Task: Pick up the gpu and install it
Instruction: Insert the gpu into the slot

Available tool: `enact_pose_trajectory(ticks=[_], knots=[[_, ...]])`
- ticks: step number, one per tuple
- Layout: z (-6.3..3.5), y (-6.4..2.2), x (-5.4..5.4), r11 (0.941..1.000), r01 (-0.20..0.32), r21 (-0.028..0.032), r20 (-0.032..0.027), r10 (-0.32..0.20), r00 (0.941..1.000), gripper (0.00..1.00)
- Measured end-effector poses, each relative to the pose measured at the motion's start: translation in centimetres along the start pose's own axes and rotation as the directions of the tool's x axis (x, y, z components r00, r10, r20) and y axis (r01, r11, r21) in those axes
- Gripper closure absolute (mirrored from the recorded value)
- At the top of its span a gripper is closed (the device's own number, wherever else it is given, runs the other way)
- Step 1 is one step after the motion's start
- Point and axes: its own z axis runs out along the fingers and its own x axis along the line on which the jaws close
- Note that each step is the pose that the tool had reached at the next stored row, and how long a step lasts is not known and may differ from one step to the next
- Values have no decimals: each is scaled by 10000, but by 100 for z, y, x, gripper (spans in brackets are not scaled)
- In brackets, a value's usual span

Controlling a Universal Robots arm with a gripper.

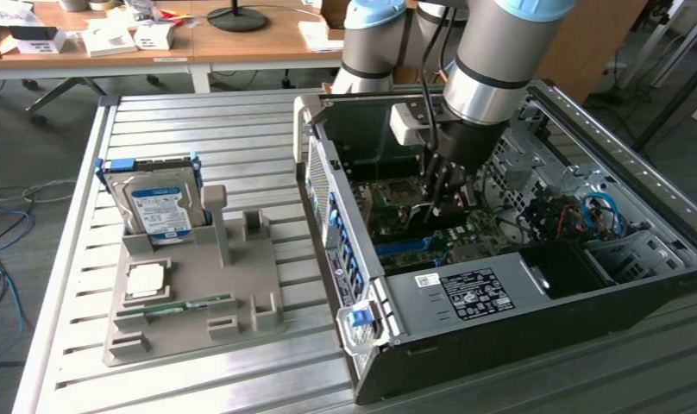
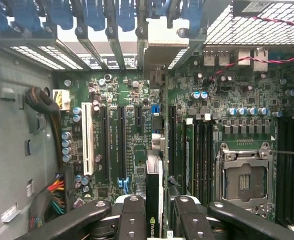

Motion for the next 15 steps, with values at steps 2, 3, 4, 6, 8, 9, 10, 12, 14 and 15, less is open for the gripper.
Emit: enact_pose_trajectory(ticks=[2, 3, 4, 6, 8, 9, 10, 12, 14, 15], knots=[[-1, 0, 1, 10000, 1, 0, -1, -1, 10000, 74], [0, 1, 1, 10000, 2, 0, -1, -2, 10000, 74], [0, 4, 1, 10000, 0, 1, -1, 0, 10000, 74], [0, 9, 1, 10000, 0, 1, -1, 0, 10000, 74], [0, 9, 1, 10000, 2, 1, 0, -2, 10000, 74], [2, 12, 2, 10000, 1, 1, -1, -1, 10000, 74], [4, 13, 2, 10000, 0, 2, -1, 0, 10000, 74], [11, 17, 2, 10000, -1, 5, 0, 1, 10000, 74], [12, 18, 2, 10000, 1, 6, -3, -1, 10000, 74], [13, 19, 2, 10000, 1, 6, -3, -1, 10000, 74]])
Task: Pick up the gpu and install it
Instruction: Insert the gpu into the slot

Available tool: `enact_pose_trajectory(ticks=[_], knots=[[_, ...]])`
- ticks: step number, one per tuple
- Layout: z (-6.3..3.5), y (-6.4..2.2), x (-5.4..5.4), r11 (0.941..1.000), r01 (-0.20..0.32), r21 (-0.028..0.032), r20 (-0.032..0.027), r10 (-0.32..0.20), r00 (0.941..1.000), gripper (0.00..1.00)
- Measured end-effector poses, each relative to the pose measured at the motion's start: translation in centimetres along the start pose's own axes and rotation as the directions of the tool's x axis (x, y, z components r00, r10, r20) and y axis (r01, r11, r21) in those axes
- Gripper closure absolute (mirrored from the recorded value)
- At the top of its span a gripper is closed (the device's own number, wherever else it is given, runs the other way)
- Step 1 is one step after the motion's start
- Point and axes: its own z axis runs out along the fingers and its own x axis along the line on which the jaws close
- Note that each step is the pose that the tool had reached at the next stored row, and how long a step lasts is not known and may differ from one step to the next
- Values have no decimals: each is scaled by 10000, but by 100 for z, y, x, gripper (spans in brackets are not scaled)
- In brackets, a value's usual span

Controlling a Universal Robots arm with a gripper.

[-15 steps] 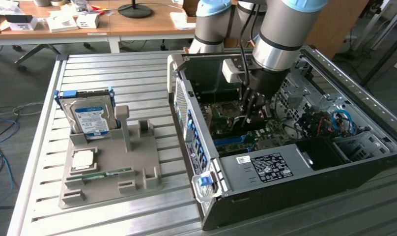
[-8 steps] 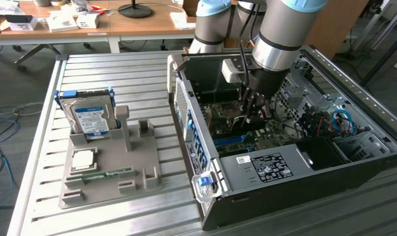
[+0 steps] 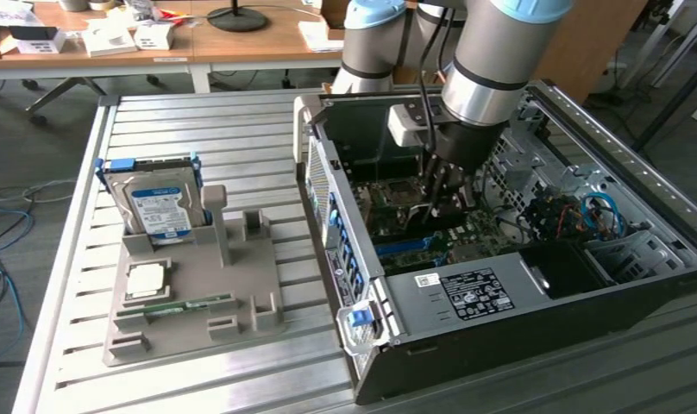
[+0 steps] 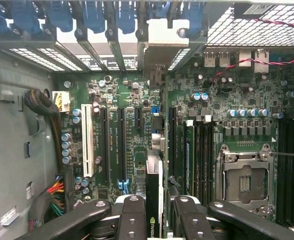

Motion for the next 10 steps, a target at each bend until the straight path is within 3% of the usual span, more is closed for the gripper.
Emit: enact_pose_trajectory(ticks=[10], knots=[[1, 35, 1, 10000, 0, 2, 3, 0, 10000, 74]])
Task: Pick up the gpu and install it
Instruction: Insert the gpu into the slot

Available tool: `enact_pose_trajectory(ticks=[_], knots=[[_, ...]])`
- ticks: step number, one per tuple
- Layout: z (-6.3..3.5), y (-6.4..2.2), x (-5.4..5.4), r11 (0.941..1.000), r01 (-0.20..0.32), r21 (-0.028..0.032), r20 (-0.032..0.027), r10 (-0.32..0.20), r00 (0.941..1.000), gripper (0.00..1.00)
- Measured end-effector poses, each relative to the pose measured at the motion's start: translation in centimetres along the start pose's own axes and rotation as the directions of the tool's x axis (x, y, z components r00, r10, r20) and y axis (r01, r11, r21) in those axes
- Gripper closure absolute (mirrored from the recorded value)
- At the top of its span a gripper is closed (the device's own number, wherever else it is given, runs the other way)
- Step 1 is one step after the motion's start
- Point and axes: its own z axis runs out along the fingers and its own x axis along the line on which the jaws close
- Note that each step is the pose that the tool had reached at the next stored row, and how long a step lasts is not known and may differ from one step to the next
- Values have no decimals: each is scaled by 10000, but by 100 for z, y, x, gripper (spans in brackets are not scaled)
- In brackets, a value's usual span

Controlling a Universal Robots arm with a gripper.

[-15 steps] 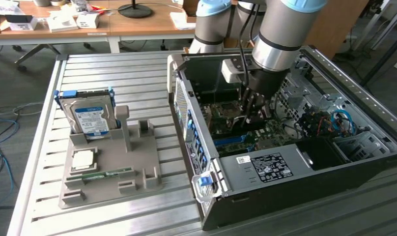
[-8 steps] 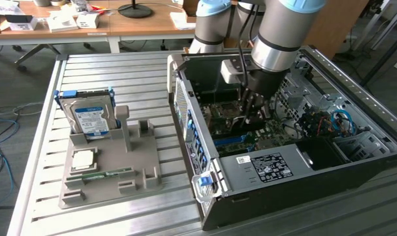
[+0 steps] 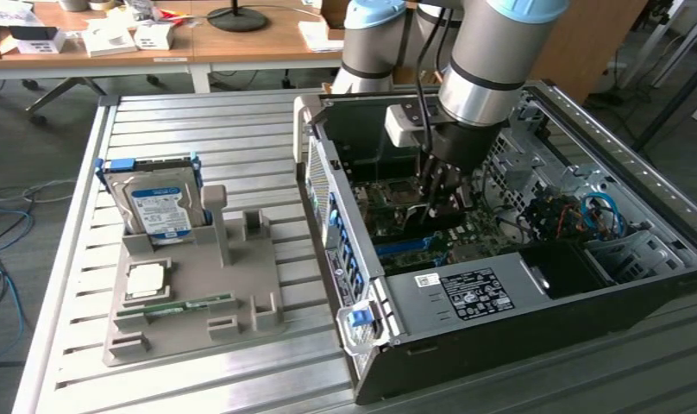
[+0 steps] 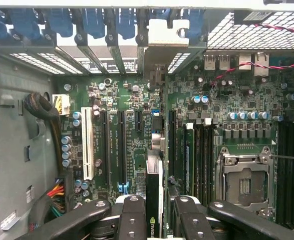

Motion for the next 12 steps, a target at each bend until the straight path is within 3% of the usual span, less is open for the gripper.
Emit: enact_pose_trajectory(ticks=[12], knots=[[-1, 3, 8, 10000, -1, 0, -1, 1, 10000, 74]])
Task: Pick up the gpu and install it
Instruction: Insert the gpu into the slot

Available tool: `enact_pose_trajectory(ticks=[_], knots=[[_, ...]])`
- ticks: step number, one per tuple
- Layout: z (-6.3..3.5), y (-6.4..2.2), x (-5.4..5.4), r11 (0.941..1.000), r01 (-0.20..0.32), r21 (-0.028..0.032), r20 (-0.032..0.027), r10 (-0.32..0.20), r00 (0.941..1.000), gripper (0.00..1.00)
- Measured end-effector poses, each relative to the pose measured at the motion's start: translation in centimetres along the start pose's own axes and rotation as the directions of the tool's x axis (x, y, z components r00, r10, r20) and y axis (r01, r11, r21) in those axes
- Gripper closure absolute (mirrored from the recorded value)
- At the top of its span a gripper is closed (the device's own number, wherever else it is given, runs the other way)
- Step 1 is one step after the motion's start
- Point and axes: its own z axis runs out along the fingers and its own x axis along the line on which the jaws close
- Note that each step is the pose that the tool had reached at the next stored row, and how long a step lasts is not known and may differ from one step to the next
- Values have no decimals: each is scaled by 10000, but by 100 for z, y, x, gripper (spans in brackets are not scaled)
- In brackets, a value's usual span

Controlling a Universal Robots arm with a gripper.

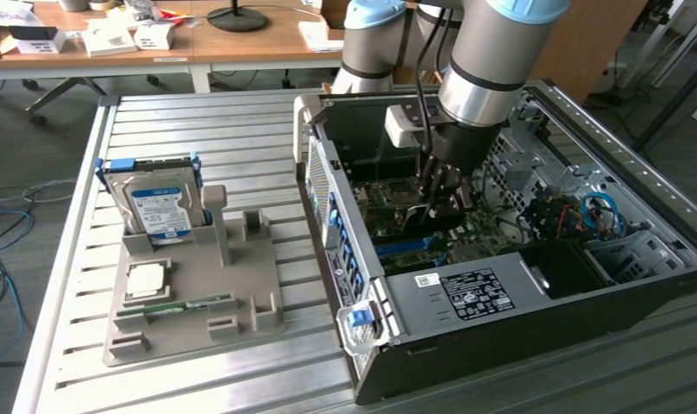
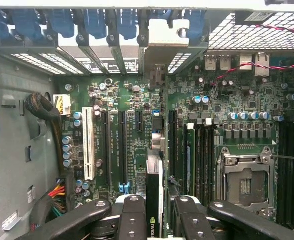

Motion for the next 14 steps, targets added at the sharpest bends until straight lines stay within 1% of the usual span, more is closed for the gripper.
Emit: enact_pose_trajectory(ticks=[4, 14], knots=[[0, 19, 1, 10000, 0, 1, 1, 0, 10000, 74], [16, 20, 2, 10000, 0, 0, -1, 0, 10000, 74]])
